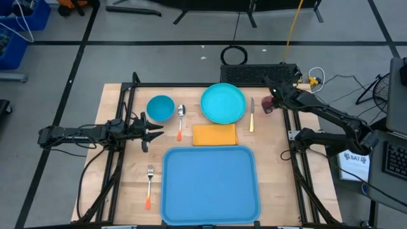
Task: Set up tray
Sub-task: Put the pink cup on the top right of the blue serving tray
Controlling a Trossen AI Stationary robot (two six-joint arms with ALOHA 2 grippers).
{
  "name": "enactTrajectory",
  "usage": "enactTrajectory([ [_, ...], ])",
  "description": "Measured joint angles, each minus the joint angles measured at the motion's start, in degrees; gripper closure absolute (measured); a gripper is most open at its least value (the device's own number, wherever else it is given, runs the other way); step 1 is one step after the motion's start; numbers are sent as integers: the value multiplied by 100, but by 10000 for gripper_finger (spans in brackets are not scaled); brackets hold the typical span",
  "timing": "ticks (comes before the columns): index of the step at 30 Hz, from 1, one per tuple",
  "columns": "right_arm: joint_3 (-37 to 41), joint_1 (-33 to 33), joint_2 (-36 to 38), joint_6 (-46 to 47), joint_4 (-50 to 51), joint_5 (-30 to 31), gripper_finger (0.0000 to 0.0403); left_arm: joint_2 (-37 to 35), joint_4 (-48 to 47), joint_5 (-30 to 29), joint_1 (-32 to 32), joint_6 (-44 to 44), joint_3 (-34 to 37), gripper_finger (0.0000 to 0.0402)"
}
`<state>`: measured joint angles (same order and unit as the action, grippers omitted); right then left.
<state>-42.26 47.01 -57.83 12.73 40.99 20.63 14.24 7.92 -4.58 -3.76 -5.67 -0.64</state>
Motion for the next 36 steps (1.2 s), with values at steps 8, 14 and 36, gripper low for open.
enactTrajectory([
  [8, 7, -368, 777, -44, -552, -737, 402, 0, 2, -2, -1, -2, 0, 275],
  [14, 7, -844, 1302, 256, -759, -1697, 402, 0, 2, -2, 0, -4, 0, 275],
  [36, 7, -5087, 646, 2104, -1840, -1574, 403, -2, 4, -7, -1, -64, 0, 275],
])
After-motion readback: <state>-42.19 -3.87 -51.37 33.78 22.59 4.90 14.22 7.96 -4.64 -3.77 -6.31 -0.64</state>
